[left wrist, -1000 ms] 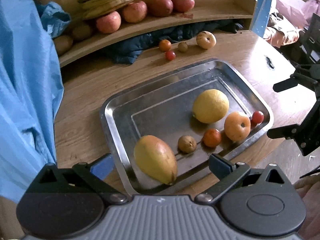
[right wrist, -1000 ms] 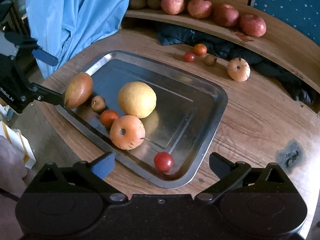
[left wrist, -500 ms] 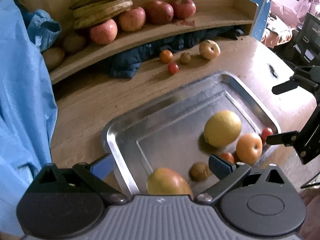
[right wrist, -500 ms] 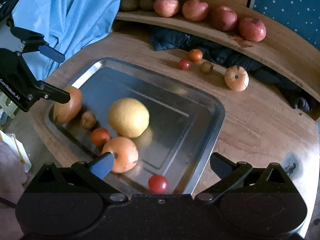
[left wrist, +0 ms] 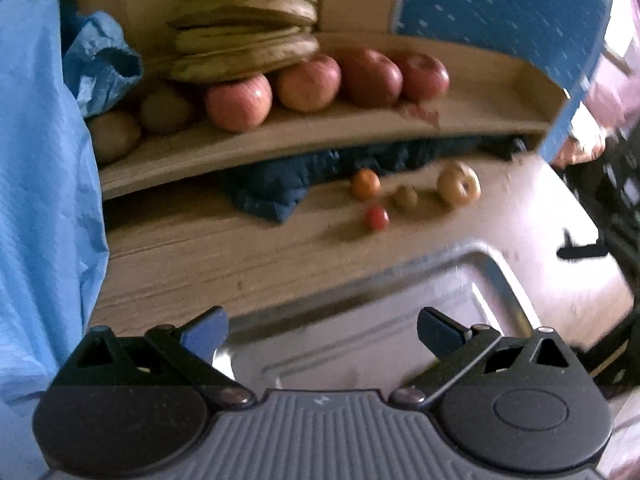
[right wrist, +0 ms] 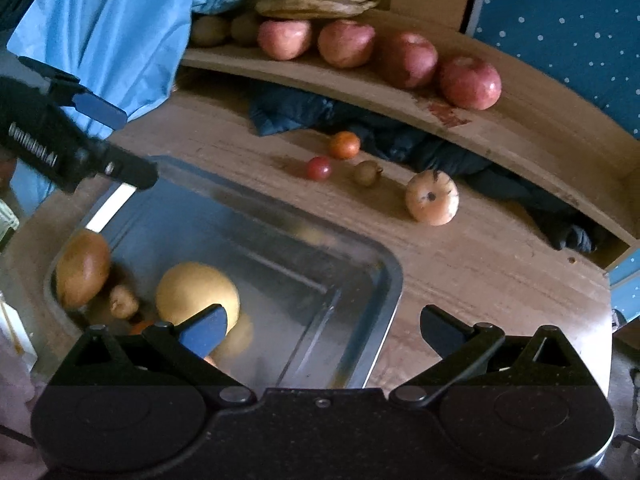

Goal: Organize fruits
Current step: 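Move the left gripper to the other cherry tomato while the right approaches the pale spotted apple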

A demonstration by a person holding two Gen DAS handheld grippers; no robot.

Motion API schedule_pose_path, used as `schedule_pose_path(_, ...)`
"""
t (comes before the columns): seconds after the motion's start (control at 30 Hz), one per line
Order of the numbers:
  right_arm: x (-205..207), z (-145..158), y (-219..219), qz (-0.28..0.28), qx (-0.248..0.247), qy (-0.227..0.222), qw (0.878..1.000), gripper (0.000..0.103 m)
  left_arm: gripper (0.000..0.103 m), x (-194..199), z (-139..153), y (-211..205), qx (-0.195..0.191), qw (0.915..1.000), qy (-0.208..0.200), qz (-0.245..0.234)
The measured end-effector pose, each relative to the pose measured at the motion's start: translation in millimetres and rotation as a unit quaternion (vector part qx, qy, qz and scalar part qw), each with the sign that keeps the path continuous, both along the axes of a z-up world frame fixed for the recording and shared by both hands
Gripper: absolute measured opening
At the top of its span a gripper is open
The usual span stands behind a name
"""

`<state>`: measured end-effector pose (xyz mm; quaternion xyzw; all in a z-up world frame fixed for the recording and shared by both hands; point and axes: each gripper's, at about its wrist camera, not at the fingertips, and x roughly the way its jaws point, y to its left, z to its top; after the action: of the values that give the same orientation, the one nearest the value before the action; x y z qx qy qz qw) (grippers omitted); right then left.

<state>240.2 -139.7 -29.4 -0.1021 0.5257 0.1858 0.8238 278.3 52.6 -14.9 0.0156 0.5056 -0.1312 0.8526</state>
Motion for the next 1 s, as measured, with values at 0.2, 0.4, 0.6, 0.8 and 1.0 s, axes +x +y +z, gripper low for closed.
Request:
schedule_pose_path(0.2, 15, -6, -3, -0.021, -0.019, -0.011, 1.000, 0.102, 0.103, 30, -5, -6, -0.035, 0.9986, 0.000, 0.040)
schedule_pose_path(0.4, 31, -11, -14, -0.059, -0.028, -0.013, 0.998, 0.102, 0.103, 51, -11, -25, -0.037, 0.9983, -0.012, 0.044)
schedule_pose_path(0.6, 46, -15, -28, -0.089, -0.040, -0.019, 0.995, 0.102, 0.103, 66, -19, -41, -0.033, 0.9991, -0.006, 0.027)
schedule_pose_path(0.8, 58, -20, -39, -0.111, -0.055, -0.021, 0.992, 0.102, 0.103, 74, -27, -52, -0.020, 0.9998, -0.006, 0.003)
schedule_pose_path(1.0, 71, -26, -47, -0.125, -0.061, -0.017, 0.990, 0.102, 0.103, 80, -39, -56, 0.002, 0.9998, -0.006, -0.021)
